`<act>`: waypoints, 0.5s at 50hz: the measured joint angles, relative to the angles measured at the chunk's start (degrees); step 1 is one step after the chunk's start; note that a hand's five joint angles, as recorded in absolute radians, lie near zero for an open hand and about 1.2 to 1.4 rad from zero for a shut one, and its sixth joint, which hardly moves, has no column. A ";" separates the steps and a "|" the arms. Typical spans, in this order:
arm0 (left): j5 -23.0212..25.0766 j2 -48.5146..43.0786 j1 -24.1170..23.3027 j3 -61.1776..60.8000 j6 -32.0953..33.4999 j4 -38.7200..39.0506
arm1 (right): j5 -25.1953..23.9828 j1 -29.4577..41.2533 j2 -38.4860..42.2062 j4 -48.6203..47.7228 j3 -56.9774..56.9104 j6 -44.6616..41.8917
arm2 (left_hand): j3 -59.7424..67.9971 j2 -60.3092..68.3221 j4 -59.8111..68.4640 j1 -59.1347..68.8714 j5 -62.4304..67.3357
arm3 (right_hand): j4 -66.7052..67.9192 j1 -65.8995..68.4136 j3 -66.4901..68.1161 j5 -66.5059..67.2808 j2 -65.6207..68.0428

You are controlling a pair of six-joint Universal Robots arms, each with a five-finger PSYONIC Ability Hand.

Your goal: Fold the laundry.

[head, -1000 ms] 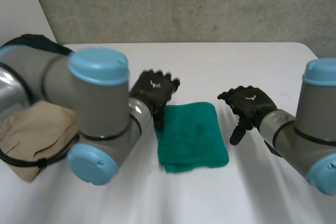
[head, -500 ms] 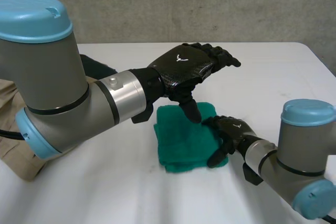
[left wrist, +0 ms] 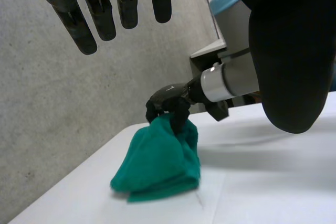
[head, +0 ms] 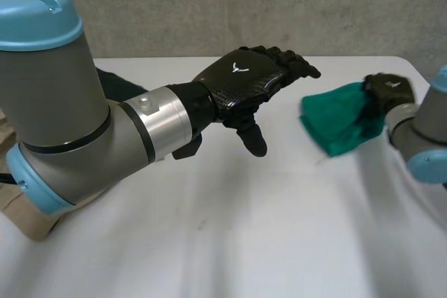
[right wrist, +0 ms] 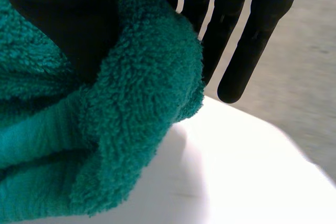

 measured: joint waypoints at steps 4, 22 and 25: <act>-0.18 0.57 -0.32 0.09 -0.03 0.03 | 0.89 -4.23 7.22 2.68 -12.08 -0.73 | 0.00 0.00 0.00 0.00 0.00 | 0.01 0.00 0.00 0.00 0.03; -0.31 0.42 -1.38 0.96 0.01 0.23 | 2.91 -15.90 28.46 16.25 -48.91 -3.50 | 0.00 0.00 0.00 0.00 0.00 | -55.37 -44.98 -50.92 -49.41 -50.45; -0.37 0.26 -1.43 1.40 -0.06 0.27 | 3.73 -16.70 28.58 16.07 -48.28 -4.99 | 0.00 0.00 0.00 0.00 0.00 | -56.81 -45.25 -51.97 -49.84 -50.85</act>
